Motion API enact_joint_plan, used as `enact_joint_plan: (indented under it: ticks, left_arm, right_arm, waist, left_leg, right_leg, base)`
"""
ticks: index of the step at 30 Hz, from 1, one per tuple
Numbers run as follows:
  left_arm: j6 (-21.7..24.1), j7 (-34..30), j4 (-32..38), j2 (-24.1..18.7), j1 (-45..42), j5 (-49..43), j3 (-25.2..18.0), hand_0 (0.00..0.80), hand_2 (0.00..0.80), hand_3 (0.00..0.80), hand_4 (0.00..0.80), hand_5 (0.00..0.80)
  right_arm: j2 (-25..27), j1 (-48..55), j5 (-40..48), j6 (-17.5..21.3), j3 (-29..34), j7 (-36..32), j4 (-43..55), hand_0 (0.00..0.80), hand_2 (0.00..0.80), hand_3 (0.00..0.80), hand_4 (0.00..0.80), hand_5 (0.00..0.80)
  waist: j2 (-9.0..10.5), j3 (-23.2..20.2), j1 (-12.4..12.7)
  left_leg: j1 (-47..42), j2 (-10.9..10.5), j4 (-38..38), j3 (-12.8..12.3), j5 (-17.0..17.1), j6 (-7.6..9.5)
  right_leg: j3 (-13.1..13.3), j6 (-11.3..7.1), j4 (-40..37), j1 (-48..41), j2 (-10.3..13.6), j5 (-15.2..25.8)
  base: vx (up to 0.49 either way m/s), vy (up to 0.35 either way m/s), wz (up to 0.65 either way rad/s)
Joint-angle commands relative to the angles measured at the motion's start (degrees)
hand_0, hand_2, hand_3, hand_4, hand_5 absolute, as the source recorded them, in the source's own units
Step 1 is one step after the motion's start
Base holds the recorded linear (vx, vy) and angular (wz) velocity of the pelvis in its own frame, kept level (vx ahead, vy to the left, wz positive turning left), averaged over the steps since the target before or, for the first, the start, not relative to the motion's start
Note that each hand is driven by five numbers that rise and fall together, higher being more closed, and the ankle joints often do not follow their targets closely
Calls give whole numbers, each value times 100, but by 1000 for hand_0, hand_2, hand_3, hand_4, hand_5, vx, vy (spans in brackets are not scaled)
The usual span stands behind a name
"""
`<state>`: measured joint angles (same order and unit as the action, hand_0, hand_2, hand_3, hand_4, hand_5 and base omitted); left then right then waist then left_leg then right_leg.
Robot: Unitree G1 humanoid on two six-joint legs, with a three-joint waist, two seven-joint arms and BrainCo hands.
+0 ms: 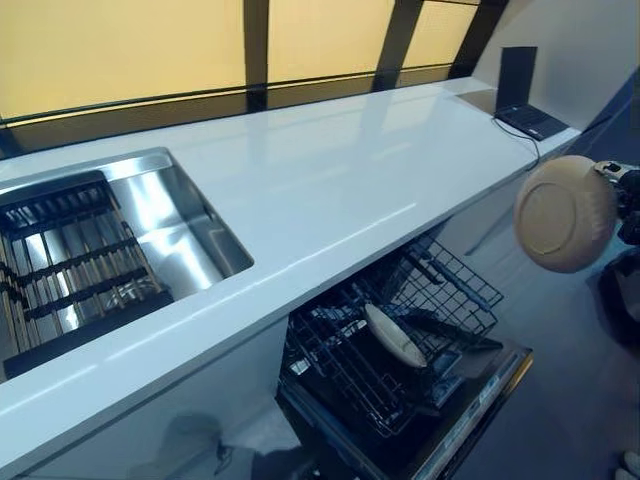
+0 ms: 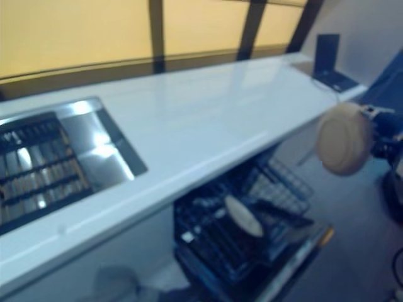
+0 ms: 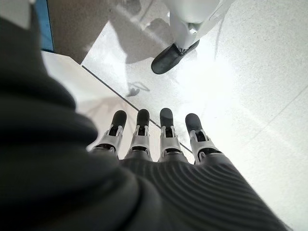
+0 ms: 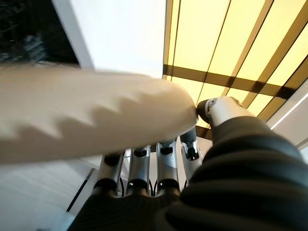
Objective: Take plates into dishwasher
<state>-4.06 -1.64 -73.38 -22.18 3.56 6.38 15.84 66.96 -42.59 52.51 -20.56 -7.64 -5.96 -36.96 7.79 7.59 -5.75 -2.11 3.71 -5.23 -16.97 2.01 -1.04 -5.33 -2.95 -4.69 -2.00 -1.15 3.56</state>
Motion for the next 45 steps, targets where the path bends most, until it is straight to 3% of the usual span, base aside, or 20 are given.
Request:
enact_joint_plan:
  ticks: [1,21,45]
  left_arm:
    - [58,55,-268,-37,12,24,212,0,0,0,0,0]
    - [60,64,-139,-102,219,-76,187,0,0,0,0,0]
    - [108,47,-118,-76,399,-192,41,0,0,0,0,0]
  right_arm:
    - [211,-460,-18,234,61,-175,-32,800,800,800,800,800]
    - [-290,209,-773,-175,129,-759,351,800,800,800,800,800]
    - [-1064,1046,-1293,-370,148,-1326,1163,800,800,800,800,800]
  waist:
    - [-18,-188,135]
    - [-150,31,34]
    - [-205,154,-20]
  left_leg:
    - [91,-444,23,68,-404,443]
    - [103,-380,23,154,-362,460]
    - [161,-362,23,271,-282,404]
  right_leg:
    - [-98,-160,683,54,106,-462]
    - [-105,-92,1048,530,36,-509]
    - [-192,24,1147,573,-32,-658]
  base:
    - [-53,-51,-3]
    - [-78,-26,5]
    - [-48,-9,7]
